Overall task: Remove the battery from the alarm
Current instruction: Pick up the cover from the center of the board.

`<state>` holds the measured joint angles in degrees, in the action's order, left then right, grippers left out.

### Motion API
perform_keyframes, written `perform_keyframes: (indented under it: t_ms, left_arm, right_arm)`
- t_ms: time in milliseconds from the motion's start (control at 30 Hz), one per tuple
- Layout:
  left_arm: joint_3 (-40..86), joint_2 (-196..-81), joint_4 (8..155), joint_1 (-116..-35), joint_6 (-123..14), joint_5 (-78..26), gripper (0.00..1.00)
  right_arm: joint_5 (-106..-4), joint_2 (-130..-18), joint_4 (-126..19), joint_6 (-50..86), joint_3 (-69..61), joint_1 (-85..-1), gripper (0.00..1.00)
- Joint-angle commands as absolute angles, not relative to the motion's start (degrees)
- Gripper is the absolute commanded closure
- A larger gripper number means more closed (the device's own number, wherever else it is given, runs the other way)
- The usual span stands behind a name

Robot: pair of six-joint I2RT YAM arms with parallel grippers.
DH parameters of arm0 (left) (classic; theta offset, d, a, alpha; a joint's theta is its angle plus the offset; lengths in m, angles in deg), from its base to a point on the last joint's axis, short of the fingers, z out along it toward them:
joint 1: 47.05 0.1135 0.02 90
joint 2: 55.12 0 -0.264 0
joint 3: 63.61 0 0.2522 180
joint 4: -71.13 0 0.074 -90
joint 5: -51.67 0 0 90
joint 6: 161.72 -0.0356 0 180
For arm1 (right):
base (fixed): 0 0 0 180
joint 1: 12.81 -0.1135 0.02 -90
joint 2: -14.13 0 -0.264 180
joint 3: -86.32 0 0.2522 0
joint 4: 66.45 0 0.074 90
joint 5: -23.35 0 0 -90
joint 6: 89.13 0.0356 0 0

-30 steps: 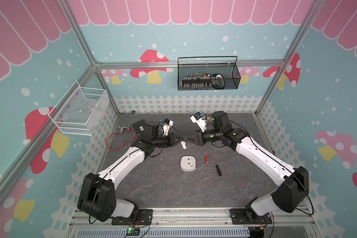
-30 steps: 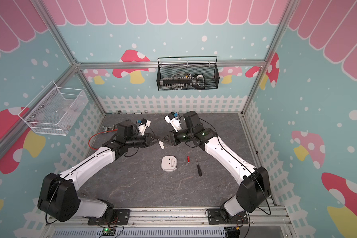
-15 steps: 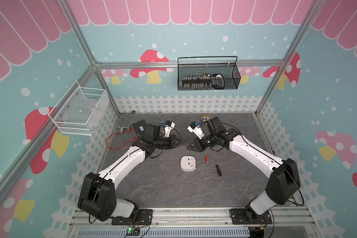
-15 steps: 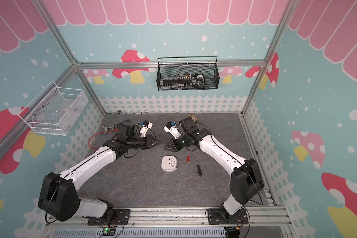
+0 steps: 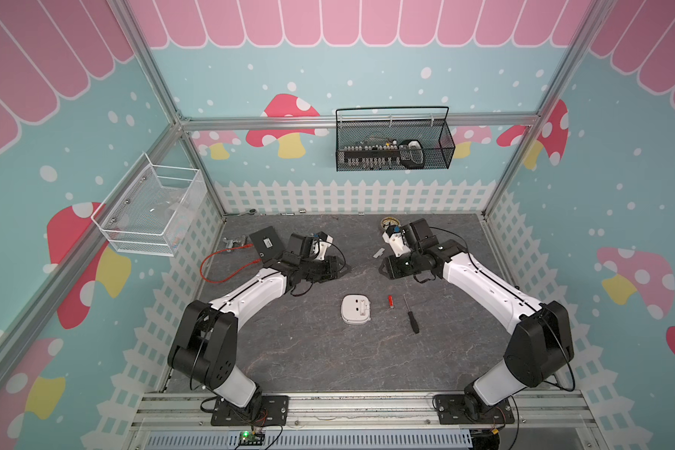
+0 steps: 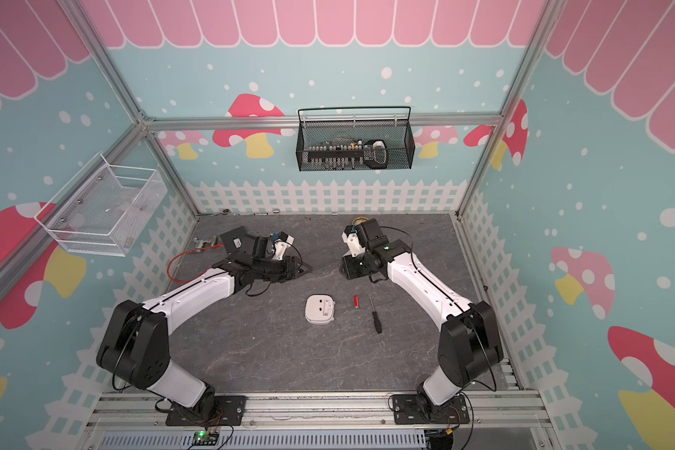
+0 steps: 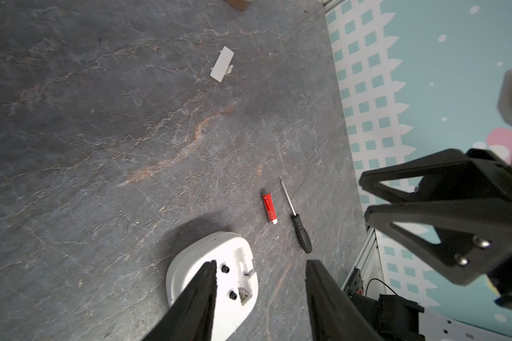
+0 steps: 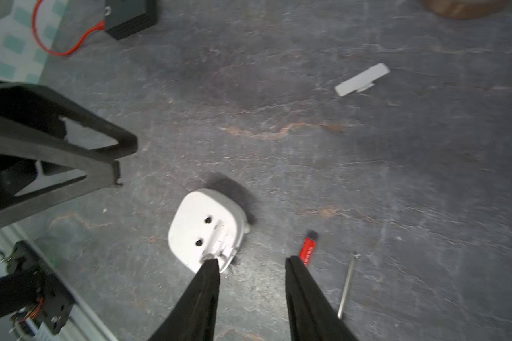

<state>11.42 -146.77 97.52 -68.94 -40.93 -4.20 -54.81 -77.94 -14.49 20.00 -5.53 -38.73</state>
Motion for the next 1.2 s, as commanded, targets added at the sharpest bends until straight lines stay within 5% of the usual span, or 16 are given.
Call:
perform_keyframes:
  t_ms: [0, 267, 467, 600, 1167]
  left_arm:
    - [13.43, -146.13, 96.32, -69.22, -40.9, -6.81, 0.46]
    - [9.49, -140.38, 96.24, -65.96, -39.86, -5.2, 0.46]
    - [5.7, -134.06, 96.85, -61.39, -40.54, -2.27, 0.47]
    - [3.83, -132.67, 97.29, -58.83, -41.67, 0.36, 0.48]
    - [1.13, -133.6, 94.85, -54.54, -41.7, 8.29, 0.49]
  right_arm:
    - [-60.75, -84.04, -12.24, 21.92, -9.92, -36.98, 0.55]
    - [-54.72, -102.59, -15.51, 37.41, -26.39, -34.61, 0.54]
    - [-57.17, -114.28, -10.53, 47.11, -39.1, -34.43, 0.72]
    - [-59.89, -119.44, -6.37, 51.56, -45.99, -34.44, 0.75]
    - [-67.1, -130.75, 4.88, 58.11, -62.05, -34.87, 0.7]
